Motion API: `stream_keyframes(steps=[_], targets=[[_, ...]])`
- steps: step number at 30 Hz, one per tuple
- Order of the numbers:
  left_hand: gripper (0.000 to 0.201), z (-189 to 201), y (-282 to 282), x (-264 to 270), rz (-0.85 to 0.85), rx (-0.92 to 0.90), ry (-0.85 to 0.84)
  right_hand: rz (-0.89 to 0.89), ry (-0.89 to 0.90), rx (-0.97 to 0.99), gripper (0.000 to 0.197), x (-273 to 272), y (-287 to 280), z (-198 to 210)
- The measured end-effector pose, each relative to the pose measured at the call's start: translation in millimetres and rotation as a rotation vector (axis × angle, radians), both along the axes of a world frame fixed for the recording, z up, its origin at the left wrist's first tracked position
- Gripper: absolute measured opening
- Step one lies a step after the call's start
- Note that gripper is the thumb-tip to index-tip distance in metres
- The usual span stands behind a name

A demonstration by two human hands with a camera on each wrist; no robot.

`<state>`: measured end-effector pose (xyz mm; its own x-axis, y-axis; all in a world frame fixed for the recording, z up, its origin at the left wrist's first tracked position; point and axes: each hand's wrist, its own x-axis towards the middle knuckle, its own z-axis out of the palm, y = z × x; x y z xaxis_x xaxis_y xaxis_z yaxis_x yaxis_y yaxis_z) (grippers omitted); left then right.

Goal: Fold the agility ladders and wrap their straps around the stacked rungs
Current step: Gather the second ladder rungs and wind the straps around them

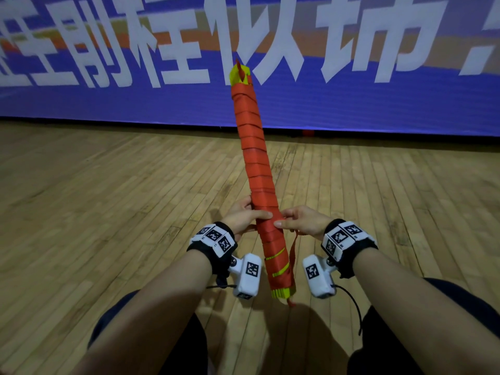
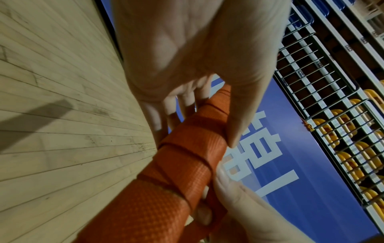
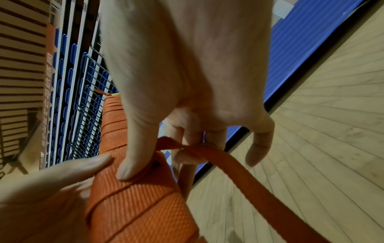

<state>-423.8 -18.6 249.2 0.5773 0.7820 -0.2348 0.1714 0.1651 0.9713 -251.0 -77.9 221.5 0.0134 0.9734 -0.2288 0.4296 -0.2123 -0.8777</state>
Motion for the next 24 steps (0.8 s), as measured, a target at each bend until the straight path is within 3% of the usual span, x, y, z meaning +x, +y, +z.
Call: stream_keyframes(steps=[5, 10, 17, 21, 24], targets=[[0.048, -2.3, -1.1, 3.4, -0.001, -0.016, -0.023, 0.034, -0.004, -0.059, 0.032, 0.5, -5.3, 3.6], [0.051, -4.1, -3.2, 7.2, 0.003, -0.043, -0.021, 0.015, -0.032, -0.032, 0.038, 4.4, -3.3, 3.4], [0.06, -3.7, 0.7, 4.9, -0.002, -0.02, 0.036, -0.017, -0.03, -0.018, 0.033, 4.5, -5.4, 5.5], [0.063, -4.7, 3.2, 2.9, 0.034, 0.005, 0.038, -0.044, -0.005, -0.116, 0.041, 6.5, -4.2, 2.7], [0.065, -5.9, 3.7, 3.4, 0.055, -0.002, 0.026, -0.044, -0.01, -0.076, 0.021, 7.6, -2.0, -2.4]])
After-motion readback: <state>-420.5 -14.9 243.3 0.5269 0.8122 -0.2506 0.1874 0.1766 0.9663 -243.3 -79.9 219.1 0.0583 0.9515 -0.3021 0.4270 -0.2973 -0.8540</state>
